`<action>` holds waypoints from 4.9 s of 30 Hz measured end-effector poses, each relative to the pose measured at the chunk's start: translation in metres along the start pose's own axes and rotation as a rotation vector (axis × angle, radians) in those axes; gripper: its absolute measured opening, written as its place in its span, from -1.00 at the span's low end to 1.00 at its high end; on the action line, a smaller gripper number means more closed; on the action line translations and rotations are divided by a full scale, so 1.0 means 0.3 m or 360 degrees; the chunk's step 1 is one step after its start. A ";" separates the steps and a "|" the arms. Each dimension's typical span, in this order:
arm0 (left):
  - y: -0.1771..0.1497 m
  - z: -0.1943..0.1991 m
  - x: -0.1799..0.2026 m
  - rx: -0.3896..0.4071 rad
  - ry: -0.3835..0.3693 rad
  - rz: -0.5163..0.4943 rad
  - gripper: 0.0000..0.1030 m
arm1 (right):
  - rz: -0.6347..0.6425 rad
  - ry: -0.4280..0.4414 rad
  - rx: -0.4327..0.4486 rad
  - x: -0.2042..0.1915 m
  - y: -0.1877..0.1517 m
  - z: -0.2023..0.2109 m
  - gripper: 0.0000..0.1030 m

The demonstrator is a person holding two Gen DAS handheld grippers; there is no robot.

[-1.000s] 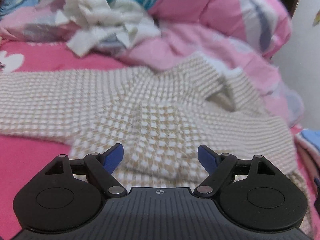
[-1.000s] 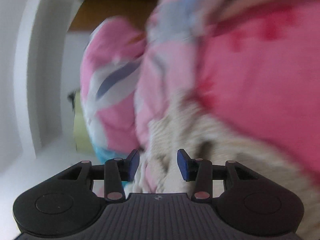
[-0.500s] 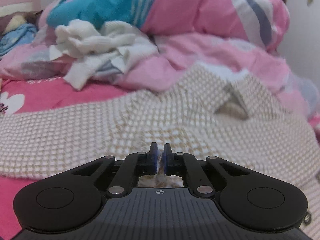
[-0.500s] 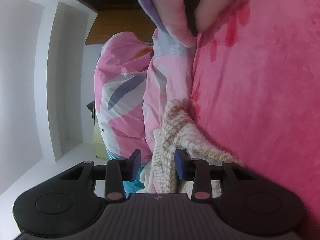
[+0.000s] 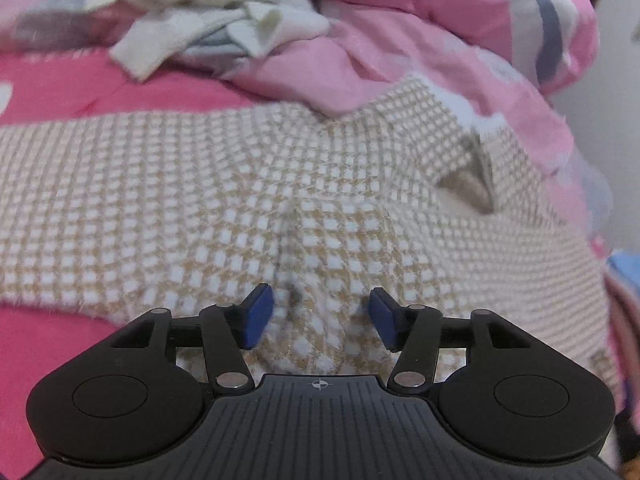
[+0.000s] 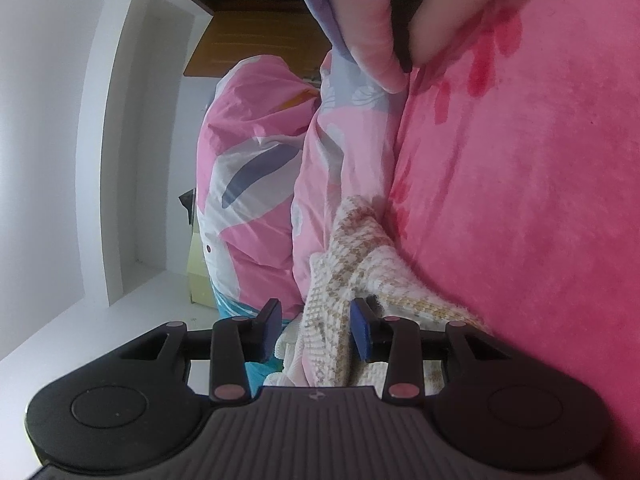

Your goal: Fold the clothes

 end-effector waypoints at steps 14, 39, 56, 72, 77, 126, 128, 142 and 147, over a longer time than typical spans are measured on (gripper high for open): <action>0.003 0.025 -0.037 0.0239 0.0145 -0.0036 -0.80 | 0.0018 0.0007 -0.0012 0.003 0.002 -0.004 -0.23; 0.146 0.270 0.175 0.0441 0.0172 -0.0418 -0.07 | 0.0454 -0.0450 -0.0447 -0.275 -0.038 -0.203 -0.30; 0.189 -0.203 1.213 0.0269 -0.0058 -0.1213 0.92 | 0.0508 -0.0437 -0.0621 0.049 0.014 -0.347 -0.41; 0.251 -0.311 1.100 0.0074 -0.0071 -0.0876 -0.72 | 0.0593 -0.0423 -0.0644 0.058 -0.006 -0.342 -0.47; 0.334 -0.261 0.985 0.0146 -0.0292 -0.0543 -0.80 | 0.0586 -0.0459 -0.0638 0.067 -0.002 -0.334 -0.60; -0.073 0.027 0.329 0.0552 -0.0273 -0.0420 -0.30 | 0.1413 -0.1114 -0.0956 -0.015 -0.155 -0.594 -0.93; -0.079 0.028 0.336 0.0553 -0.0277 -0.0441 -0.30 | 0.1438 -0.1104 -0.0962 -0.066 -0.160 -0.584 -0.90; -0.170 0.059 0.467 0.0656 -0.0271 -0.0869 0.08 | 0.1527 -0.1169 -0.0893 -0.056 -0.106 -0.728 -0.91; -0.202 0.038 0.487 0.0648 -0.0177 -0.0984 0.08 | 0.1558 -0.1133 -0.0836 -0.070 -0.068 -0.821 -0.92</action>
Point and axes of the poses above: each gripper's, at about its wrist camera, not at the fingertips, and z roughly against the way its jaws point, x to its right, y to its top, the point moved 8 cm from there along -z, roughly the way its jaws point, and after that the axes turned 8 degrees about y, right-handed, at the moved point
